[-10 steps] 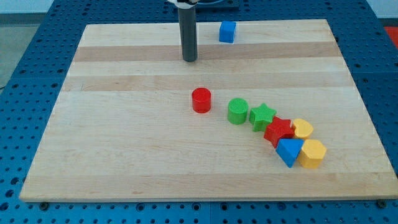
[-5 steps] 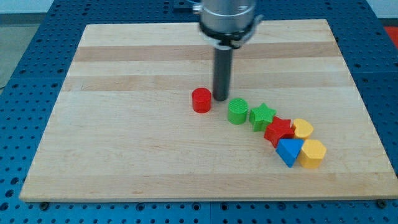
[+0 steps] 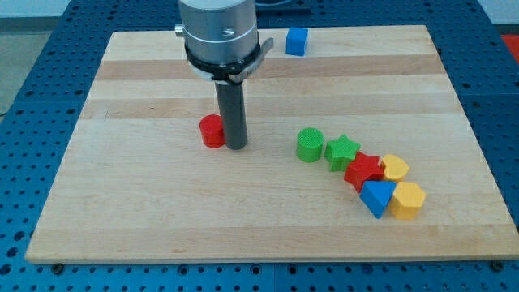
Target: Move the red circle horizontally to left of the blue cube
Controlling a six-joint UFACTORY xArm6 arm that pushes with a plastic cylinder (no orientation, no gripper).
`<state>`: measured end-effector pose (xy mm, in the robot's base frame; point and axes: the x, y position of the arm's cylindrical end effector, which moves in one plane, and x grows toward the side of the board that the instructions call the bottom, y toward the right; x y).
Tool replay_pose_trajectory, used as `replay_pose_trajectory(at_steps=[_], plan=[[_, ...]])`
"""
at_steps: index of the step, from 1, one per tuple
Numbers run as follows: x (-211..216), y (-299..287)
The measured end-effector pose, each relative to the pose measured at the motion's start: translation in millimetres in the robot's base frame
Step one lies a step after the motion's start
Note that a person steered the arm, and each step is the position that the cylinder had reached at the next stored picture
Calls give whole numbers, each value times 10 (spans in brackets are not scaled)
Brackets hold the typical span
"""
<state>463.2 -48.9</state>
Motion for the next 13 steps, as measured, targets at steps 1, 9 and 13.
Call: replay_pose_trajectory(at_steps=[1, 9, 13], plan=[[207, -40], [-1248, -447], [-1597, -604]])
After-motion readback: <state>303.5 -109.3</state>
